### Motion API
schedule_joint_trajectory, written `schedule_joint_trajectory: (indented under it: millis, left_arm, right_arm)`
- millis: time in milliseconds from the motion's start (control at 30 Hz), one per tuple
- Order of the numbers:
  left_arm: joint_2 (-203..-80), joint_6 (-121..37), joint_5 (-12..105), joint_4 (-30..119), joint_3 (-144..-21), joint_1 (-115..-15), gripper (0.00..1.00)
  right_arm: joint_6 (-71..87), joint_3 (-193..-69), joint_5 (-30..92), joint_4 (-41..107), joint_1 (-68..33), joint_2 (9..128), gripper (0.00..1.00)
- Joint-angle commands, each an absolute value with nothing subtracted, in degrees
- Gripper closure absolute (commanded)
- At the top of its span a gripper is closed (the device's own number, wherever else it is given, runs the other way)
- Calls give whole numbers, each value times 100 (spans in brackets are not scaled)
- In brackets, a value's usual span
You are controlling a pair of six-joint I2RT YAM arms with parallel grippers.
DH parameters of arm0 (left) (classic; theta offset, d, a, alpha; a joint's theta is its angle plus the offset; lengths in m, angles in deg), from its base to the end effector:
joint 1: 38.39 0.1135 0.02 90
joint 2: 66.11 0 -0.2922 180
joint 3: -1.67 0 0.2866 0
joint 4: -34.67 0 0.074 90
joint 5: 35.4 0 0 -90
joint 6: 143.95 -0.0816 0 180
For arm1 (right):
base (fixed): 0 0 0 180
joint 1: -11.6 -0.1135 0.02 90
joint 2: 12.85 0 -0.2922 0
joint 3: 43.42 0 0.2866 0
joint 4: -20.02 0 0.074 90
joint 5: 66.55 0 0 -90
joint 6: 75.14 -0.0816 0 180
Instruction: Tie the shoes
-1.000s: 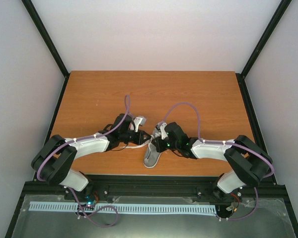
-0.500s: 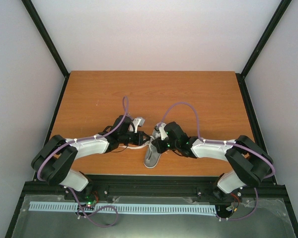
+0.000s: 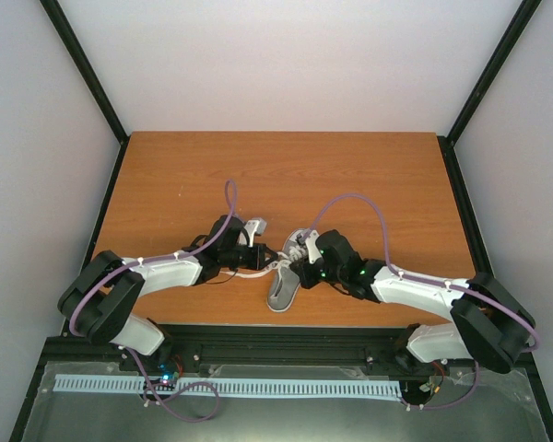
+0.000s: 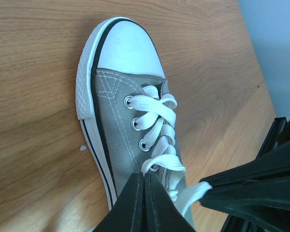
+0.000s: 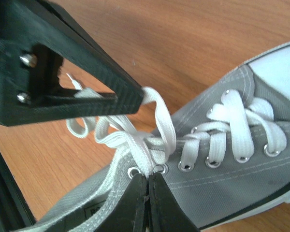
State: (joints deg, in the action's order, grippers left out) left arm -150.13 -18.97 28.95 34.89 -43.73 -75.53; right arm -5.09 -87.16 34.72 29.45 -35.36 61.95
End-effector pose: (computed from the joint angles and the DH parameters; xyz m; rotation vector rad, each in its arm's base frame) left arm 0.2405 -0.2264 0.1327 0.3105 2.4238 -1.1315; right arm 0.1972 0.2346 0.1476 -0.6668 2.3088 0.8079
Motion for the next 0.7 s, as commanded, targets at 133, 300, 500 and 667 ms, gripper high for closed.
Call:
schedule_joint_trajectory:
  millis: [133,300,500,667]
  left_arm:
    - [-14850,-2140,2600,3178,-4337,-7576,99]
    - [-14849,-2202,2553,3190,-4344,-7576,99]
    - [-14836,-2222,2534,3084,-4306,-7576,99]
    - [-14767,-2132,2654,2833,-4223,-7577,99]
  right_arm:
    - [-460,-8976,3557,2848,-3595,6470,97]
    - [-363,-9131,3579,2790,-3595,6576,97]
    - [-350,-9157,3696,2650,-3595,6928,97]
    - [-357,-9201,3644,2644,-3595,7268,97]
